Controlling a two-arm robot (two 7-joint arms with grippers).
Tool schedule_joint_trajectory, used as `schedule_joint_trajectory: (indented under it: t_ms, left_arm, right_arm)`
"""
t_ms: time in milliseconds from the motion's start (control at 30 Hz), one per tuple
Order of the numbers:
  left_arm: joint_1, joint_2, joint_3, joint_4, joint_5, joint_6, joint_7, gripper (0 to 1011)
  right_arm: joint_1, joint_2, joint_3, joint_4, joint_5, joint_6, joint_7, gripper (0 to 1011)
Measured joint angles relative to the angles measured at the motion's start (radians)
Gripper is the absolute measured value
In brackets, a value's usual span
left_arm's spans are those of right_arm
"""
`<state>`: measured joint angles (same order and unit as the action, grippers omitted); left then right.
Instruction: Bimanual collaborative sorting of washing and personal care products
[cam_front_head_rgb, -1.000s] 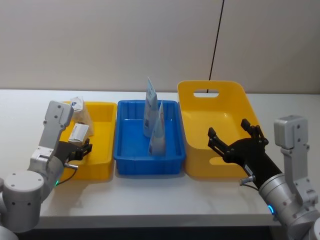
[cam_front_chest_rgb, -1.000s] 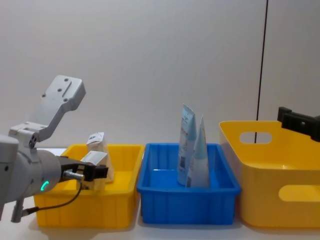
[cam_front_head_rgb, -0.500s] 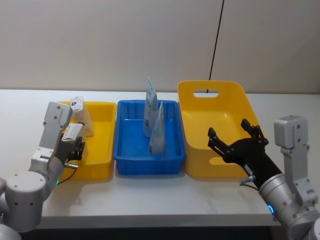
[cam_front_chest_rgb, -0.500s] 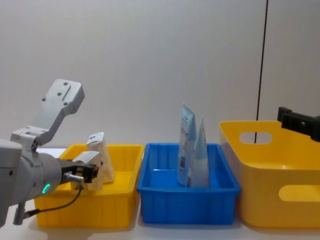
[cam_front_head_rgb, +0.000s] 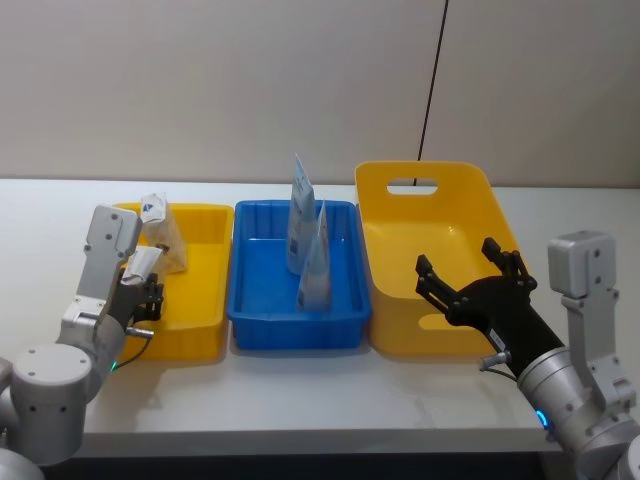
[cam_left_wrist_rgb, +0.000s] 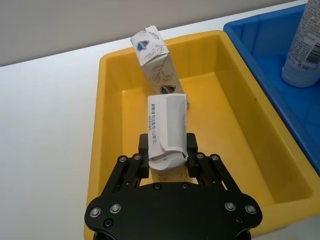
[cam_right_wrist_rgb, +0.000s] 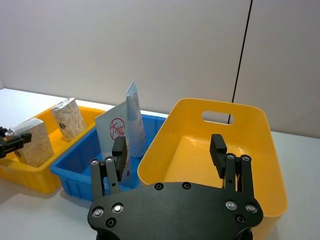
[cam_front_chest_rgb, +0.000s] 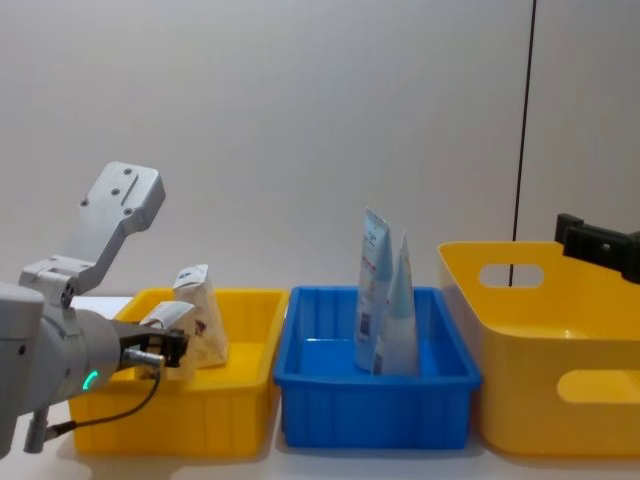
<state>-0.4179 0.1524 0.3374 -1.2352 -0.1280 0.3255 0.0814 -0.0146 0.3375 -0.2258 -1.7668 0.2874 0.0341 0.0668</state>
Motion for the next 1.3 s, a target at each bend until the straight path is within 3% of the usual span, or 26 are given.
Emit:
schedule_joint_trajectory:
  t_ms: [233,600,900,1300]
  left_arm:
    - [0.006,0.014,0.003,-0.028,0.012,-0.004,-0.014,364]
    - [0.015,0.086,0.013,-0.144,0.028,-0.012,-0.098,364]
    - [0.017,0.166,0.009,-0.257,0.021,-0.031,-0.212,364]
    - [0.005,0.263,-0.009,-0.360,-0.031,-0.072,-0.386,363]
  right_arm:
    - [0.000,0.000,0.000,0.000,0.000,0.000,0.000,1002]
    - [0.000,0.000,0.000,0.000,0.000,0.000,0.000,1002]
    - [0.000,0.000,0.000,0.000,0.000,0.000,0.000,1002]
    - [0.000,0.000,0.000,0.000,0.000,0.000,0.000,1002]
